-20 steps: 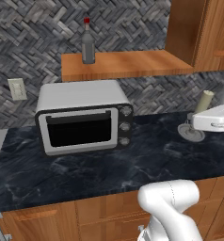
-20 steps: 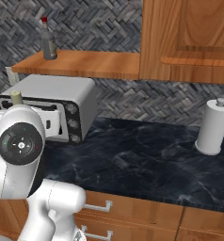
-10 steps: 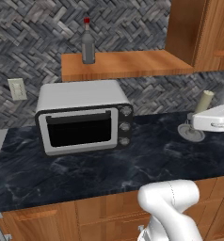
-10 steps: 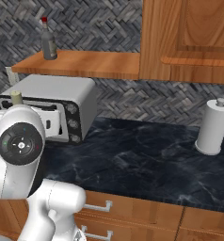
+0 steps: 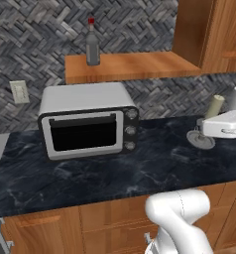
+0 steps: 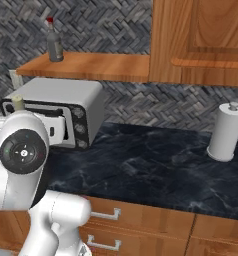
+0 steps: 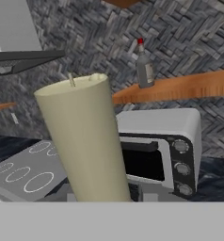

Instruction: Get the candle and the liquor from the cabinet and move them to the dining counter.

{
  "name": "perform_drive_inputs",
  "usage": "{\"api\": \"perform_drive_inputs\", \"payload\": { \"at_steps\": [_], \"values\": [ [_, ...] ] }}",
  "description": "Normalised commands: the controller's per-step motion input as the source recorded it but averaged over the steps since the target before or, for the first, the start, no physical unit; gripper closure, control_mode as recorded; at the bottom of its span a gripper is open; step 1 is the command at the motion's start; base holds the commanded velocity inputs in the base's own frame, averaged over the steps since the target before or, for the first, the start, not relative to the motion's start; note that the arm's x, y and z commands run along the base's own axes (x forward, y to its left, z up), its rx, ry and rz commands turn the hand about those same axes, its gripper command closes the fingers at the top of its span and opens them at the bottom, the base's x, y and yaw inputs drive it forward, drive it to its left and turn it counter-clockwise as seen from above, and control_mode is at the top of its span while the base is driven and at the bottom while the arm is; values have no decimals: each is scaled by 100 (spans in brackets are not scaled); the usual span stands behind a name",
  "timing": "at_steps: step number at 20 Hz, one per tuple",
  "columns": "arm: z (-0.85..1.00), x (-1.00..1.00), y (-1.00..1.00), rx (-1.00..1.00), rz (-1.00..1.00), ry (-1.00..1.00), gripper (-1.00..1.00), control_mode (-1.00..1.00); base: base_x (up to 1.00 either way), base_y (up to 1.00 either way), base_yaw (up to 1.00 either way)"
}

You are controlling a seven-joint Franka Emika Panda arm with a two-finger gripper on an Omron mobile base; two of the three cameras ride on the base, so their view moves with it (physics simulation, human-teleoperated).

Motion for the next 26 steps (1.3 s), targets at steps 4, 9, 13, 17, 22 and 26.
{"api": "perform_drive_inputs", "payload": {
  "at_steps": [4,9,13,17,22,26],
  "values": [
    [0,0,0,0,0,0,100,100,-86,6,8],
    [0,0,0,0,0,0,100,100,-77,4,10],
    [0,0,0,0,0,0,100,100,-31,0,44],
    [0,0,0,0,0,0,100,100,-13,0,88],
    [0,0,0,0,0,0,100,100,-6,0,100],
    [0,0,0,0,0,0,100,100,-5,0,100]
  ]
}}
